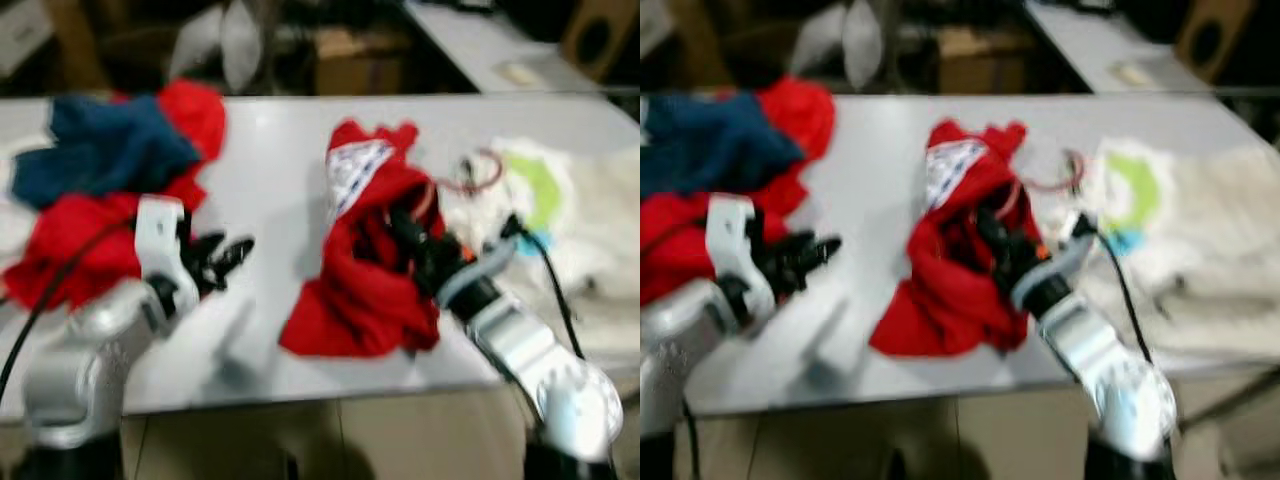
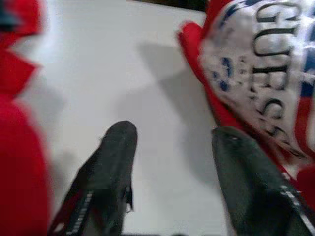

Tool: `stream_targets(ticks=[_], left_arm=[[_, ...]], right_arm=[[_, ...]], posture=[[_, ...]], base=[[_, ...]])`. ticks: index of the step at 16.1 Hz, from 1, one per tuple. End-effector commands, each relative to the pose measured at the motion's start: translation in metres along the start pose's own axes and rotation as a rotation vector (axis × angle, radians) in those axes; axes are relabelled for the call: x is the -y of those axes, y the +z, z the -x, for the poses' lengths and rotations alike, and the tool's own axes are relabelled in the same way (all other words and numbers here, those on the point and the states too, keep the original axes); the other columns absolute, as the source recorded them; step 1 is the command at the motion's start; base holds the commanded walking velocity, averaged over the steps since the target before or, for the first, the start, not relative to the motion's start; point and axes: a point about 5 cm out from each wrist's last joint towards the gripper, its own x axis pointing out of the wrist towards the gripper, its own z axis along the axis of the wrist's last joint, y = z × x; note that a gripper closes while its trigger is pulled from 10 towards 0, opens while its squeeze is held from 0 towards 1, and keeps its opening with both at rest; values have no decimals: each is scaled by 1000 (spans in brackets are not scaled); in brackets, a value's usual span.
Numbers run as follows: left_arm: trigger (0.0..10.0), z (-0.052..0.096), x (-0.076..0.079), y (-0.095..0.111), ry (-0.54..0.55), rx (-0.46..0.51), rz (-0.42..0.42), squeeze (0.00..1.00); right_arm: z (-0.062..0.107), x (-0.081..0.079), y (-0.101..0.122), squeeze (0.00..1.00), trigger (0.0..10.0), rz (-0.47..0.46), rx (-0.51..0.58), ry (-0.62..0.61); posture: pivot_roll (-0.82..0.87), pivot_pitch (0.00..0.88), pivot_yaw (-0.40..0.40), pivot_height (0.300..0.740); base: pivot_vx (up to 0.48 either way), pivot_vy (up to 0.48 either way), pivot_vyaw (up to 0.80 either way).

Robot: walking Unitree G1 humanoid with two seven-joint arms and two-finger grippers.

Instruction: Hang hanger

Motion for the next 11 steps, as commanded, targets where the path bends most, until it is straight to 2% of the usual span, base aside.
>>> stream_targets(ticks=[1, 3, 4, 6, 8, 11], left_arm=[[10000, 2, 7, 8, 16, 51, -38, 824], [10000, 8, 17, -1, 11, 66, -98, 275], [10000, 9, 22, -9, -7, 47, -140, 278], [10000, 6, 31, -19, -38, 21, -158, 278], [10000, 0, 28, -18, -8, 22, -212, 278], [10000, 0, 24, -17, 15, 44, -226, 290]], right_arm=[[10, -2, 4, 0, 10000, 22, -3, 19], [30, 5, -1, 0, 10000, 38, -37, 6], [37, 9, -2, 0, 10000, 40, -43, -1], [51, 19, -2, 0, 10000, 33, -12, -55], [54, 19, 1, 0, 10000, 22, 23, -64], [52, 15, -5, 0, 10000, 53, -11, -43]], posture=[[127, 79, -2, 740], [123, 94, 1, 740], [124, 88, 3, 740], [106, 68, 24, 740], [102, 79, 26, 740], [90, 74, 40, 740]], base=[[0, 0, 788], [0, 0, 791], [0, 0, 788], [0, 0, 788], [0, 0, 788], [0, 0, 788]])
